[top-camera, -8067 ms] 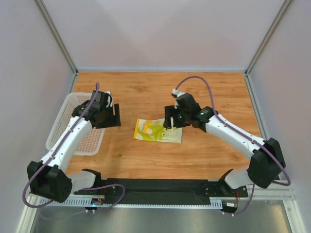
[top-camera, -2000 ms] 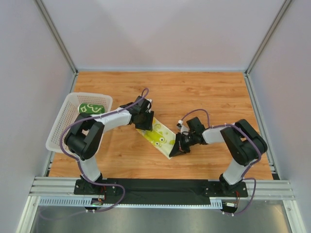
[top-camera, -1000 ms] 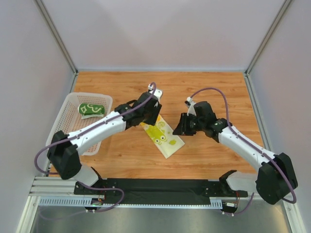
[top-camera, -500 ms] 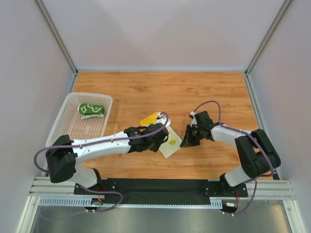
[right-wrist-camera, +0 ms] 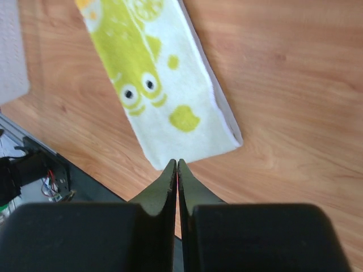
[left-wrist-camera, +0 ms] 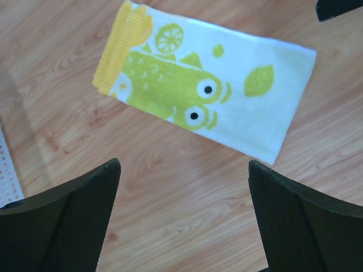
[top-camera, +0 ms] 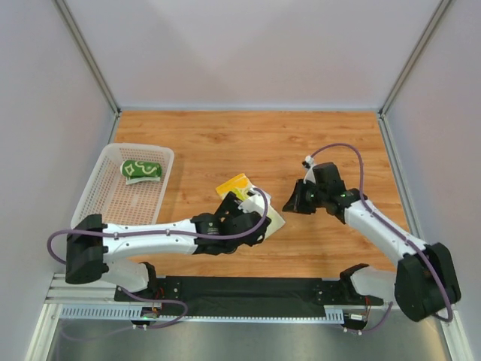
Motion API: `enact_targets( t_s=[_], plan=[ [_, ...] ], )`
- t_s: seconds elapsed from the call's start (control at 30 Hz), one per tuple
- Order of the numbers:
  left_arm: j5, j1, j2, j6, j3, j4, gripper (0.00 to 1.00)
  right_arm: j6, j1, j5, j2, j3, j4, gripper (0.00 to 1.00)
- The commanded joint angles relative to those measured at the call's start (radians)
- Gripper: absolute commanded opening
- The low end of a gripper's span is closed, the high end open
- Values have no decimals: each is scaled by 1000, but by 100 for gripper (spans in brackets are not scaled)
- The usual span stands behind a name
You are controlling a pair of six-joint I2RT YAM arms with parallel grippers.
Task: Roll the towels
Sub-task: Roll the towel
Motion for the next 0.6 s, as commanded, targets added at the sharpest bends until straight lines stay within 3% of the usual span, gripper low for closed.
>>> enact_targets(
  t_s=[0.0,0.1,0.33,0.57],
  plan=[
    [-70,18,-93,67,-64,178,99,-23,-2,92,-125,75,-87,3],
    [58,27,-90,58,-66,183,96,-20,-2,171,-226,90,-161,3],
    [207,-30,3,96,-78,230,62,-13,-5,349,-384,104,-319,4],
    [358,-31,48,116,-110,298,56,-14,-14,394,-406,95,-385,5]
  ],
)
